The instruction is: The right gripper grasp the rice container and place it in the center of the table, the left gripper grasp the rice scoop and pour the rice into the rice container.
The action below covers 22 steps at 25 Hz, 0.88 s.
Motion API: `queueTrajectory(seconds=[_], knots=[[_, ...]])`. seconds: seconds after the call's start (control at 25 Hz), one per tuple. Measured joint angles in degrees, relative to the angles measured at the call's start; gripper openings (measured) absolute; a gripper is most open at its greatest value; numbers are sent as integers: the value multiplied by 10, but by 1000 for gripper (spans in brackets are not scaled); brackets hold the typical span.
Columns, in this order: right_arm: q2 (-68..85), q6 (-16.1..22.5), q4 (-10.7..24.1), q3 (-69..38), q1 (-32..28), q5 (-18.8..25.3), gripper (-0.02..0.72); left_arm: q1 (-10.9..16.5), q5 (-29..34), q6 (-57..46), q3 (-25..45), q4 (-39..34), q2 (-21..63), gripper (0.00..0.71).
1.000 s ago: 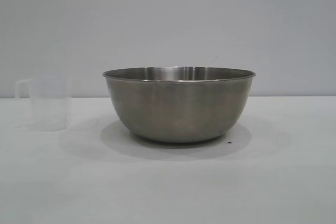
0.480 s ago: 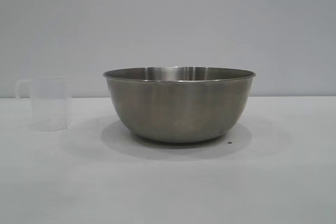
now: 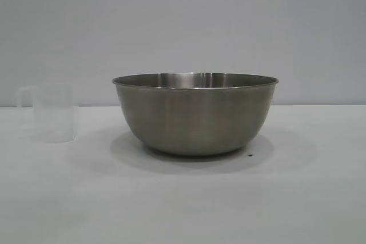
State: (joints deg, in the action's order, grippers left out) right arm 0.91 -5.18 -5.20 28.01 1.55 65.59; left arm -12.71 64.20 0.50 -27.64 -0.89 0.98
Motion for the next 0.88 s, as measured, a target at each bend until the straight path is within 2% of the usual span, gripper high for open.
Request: queueTrajectory(seconds=[0.12, 0.32, 0.44, 0.56, 0.88], knots=[[0, 0, 0, 0, 0, 0, 399, 23, 0, 0, 0, 1, 0, 436], [0, 0, 0, 0, 0, 0, 399, 107, 0, 0, 0, 1, 0, 436], [0, 0, 0, 0, 0, 0, 399, 139, 0, 0, 0, 1, 0, 436], [0, 0, 0, 0, 0, 0, 399, 150, 0, 0, 0, 1, 0, 436], [0, 0, 0, 0, 7, 0, 399, 150, 0, 0, 0, 1, 0, 436]])
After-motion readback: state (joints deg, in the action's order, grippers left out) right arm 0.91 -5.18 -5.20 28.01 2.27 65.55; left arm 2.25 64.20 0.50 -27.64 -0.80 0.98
